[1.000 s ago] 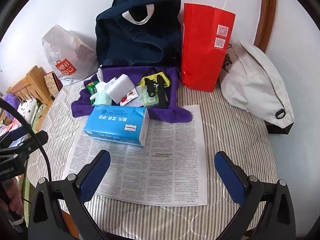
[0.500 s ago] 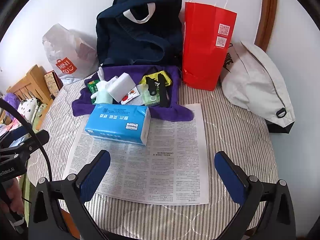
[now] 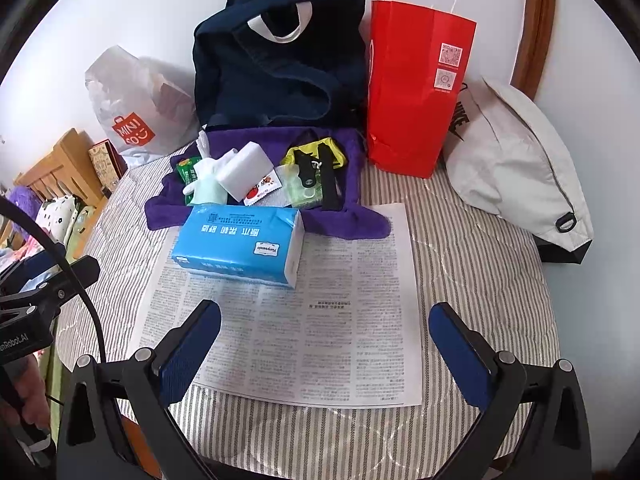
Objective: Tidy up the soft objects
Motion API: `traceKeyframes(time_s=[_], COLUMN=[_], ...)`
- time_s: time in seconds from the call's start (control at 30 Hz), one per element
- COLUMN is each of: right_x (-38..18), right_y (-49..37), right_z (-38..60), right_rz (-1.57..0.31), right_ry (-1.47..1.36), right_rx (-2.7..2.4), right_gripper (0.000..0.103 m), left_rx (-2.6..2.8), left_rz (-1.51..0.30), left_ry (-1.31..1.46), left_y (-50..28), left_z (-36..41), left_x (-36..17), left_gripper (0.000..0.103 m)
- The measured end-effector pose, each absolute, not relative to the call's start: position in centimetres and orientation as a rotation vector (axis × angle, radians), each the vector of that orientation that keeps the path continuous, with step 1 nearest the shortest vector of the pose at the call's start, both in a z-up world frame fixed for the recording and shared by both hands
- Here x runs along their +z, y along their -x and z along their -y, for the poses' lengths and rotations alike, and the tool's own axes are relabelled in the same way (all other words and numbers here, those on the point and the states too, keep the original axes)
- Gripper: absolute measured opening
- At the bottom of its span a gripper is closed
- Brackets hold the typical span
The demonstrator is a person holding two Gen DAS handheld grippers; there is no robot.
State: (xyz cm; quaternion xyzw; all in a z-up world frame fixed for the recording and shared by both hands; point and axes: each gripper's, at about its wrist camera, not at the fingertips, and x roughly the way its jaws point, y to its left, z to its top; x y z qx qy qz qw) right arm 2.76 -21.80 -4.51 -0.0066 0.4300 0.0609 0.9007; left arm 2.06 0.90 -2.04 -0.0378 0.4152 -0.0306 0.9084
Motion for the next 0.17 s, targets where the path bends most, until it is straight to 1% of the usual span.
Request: traceKeyframes(time_s=[0.17], right_x=[-5.03], right_y=[-2.72], right_z=[21.63], right_rz=[-0.894], right_ry=[0.018], right_rx=[0.121], right_gripper=[0.102], left_rx=[-0.041], left_rz=[-0.860], left_ry=[0.059], left_y=[-2.22], left_z=[-0.89], left_x=[-2.37], left_gripper=[0.101])
